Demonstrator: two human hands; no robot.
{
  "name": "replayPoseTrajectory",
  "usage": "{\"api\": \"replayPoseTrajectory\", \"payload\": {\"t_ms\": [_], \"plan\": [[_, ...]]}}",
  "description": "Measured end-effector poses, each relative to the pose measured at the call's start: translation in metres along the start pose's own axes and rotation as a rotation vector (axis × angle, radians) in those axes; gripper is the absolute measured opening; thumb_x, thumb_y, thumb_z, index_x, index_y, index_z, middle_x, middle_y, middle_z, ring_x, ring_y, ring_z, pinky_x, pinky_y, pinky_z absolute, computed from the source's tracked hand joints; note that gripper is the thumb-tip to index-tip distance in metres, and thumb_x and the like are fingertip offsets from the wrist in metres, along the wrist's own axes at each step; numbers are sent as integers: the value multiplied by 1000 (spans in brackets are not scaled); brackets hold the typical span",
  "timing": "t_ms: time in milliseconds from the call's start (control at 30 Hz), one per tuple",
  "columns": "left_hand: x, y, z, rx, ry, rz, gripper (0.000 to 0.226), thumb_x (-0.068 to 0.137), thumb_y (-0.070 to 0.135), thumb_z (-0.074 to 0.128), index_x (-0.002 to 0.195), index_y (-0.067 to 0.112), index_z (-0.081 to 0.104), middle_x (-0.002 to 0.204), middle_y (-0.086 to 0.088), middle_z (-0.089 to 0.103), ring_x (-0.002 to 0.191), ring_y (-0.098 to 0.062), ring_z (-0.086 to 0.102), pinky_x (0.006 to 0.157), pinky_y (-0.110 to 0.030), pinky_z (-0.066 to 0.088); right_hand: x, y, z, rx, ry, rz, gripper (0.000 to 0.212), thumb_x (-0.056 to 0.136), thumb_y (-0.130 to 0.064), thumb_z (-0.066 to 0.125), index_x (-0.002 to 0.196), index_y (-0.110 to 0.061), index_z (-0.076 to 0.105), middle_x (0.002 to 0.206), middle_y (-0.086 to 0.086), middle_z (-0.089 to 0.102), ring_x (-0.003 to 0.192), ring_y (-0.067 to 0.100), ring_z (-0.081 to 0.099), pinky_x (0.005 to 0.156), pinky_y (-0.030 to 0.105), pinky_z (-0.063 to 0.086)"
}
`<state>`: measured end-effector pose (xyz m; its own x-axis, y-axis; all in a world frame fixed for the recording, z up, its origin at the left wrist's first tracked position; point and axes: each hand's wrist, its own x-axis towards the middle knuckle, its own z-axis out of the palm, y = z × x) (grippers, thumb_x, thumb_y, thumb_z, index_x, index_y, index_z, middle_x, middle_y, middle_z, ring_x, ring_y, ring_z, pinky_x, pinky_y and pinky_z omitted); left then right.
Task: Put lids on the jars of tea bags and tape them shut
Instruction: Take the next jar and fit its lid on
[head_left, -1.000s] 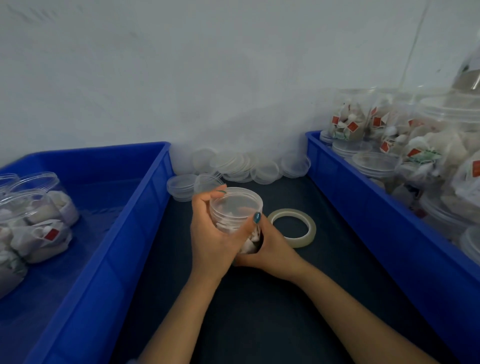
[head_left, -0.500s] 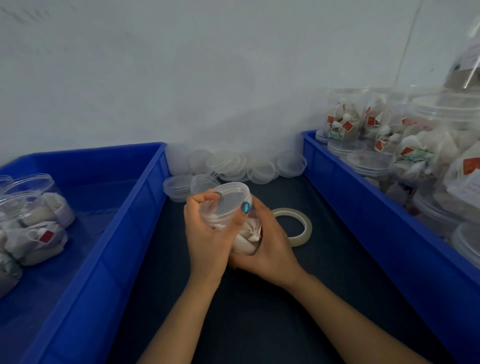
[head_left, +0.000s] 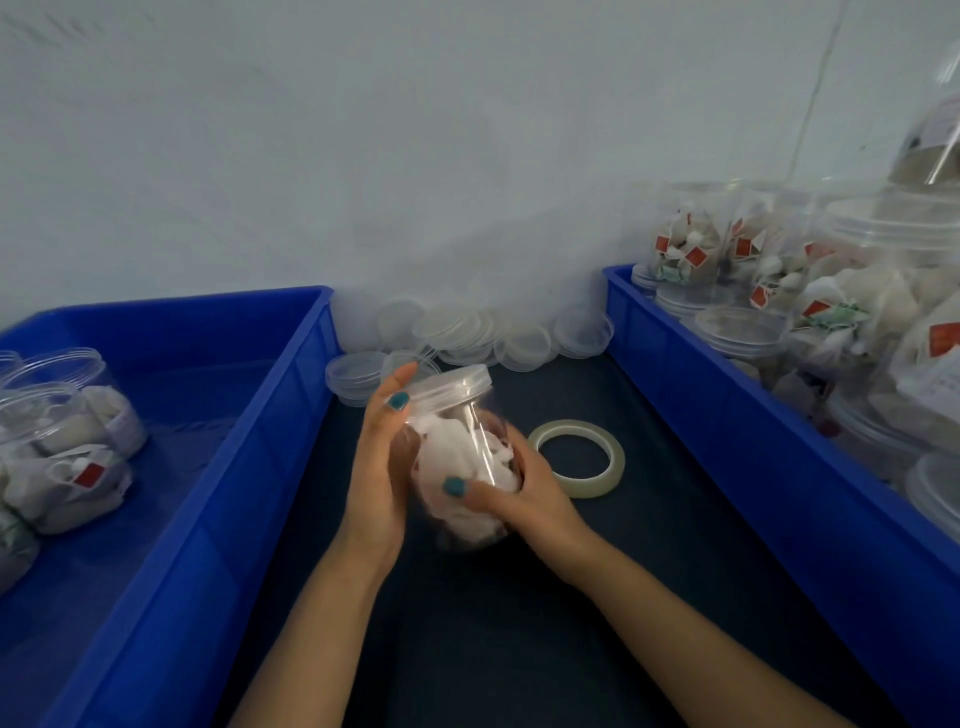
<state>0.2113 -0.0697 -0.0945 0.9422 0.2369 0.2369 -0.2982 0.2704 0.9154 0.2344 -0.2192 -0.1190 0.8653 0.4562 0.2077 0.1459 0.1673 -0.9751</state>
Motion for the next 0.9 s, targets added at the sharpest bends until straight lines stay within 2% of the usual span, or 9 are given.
{"api": "replayPoseTrajectory", "payload": {"t_ms": [100, 200, 300, 433, 533, 633, 700, 800, 900], "plan": [[3, -1, 1, 115, 58, 64, 77, 69, 66, 73, 136, 31, 57, 134, 4, 64, 120, -18, 64, 96, -43, 53, -2, -1, 2, -564, 250, -134, 101, 60, -53, 84, 147, -49, 32, 124, -18, 57, 111, 3, 60, 87, 26, 54], [4, -3, 4, 166, 79, 45, 76, 59, 68, 79, 125, 34, 61, 126, 6, 69, 116, -17, 66, 97, -44, 53, -4, -1, -2, -964, 281, -233, 105, 62, -67, 74, 151, -48, 21, 125, -16, 49, 109, 1, 53, 84, 27, 53], [7, 1, 0, 187, 93, 21, 73, 51, 66, 83, 116, 37, 66, 118, 7, 72, 109, -17, 70, 86, -36, 56, -4, -2, -1, -901, 216, -229, 100, 62, -68, 75, 147, -48, 27, 122, -20, 55, 105, 0, 58, 83, 25, 54], [8, 13, -11, 232, -1, 32, 70, 47, 75, 83, 106, 38, 72, 114, 8, 74, 105, -15, 71, 83, -33, 58, 0, -6, -6, -327, -99, 57, 74, 70, -34, 87, 135, -33, 52, 119, -7, 69, 107, 11, 67, 95, 41, 56], [5, 19, -12, 243, -81, 39, 63, 50, 79, 80, 100, 41, 75, 112, 6, 74, 98, -16, 73, 72, -29, 60, 0, -9, -6, -180, -226, 133, 63, 68, -34, 84, 126, -26, 59, 118, 0, 71, 109, 18, 68, 96, 36, 57], [7, 17, -12, 198, -42, 27, 73, 53, 72, 84, 113, 32, 71, 120, 2, 72, 108, -19, 70, 83, -35, 58, -1, -9, 0, -328, -79, 80, 78, 60, -49, 84, 130, -34, 53, 116, -9, 69, 105, 9, 67, 92, 36, 58], [8, 14, -13, 211, -39, 33, 68, 62, 59, 84, 119, 27, 69, 124, 1, 70, 115, -20, 67, 91, -39, 54, -3, -12, 3, -649, 98, -54, 90, 58, -58, 81, 137, -45, 41, 119, -17, 63, 105, 3, 62, 87, 32, 56], [8, 9, -10, 270, -54, 25, 61, 66, 53, 85, 122, 34, 65, 124, 9, 70, 115, -15, 67, 90, -36, 56, -3, -13, 1, -1194, 255, -324, 100, 65, -60, 80, 148, -37, 29, 133, -10, 53, 116, 10, 52, 86, 29, 50], [6, 6, -10, 312, -45, 12, 65, 66, 56, 83, 125, 37, 63, 124, 12, 69, 115, -12, 66, 93, -38, 56, -4, -13, -1, -1246, 252, -358, 100, 67, -62, 78, 150, -33, 28, 137, -7, 52, 119, 13, 52, 86, 30, 49]]}}
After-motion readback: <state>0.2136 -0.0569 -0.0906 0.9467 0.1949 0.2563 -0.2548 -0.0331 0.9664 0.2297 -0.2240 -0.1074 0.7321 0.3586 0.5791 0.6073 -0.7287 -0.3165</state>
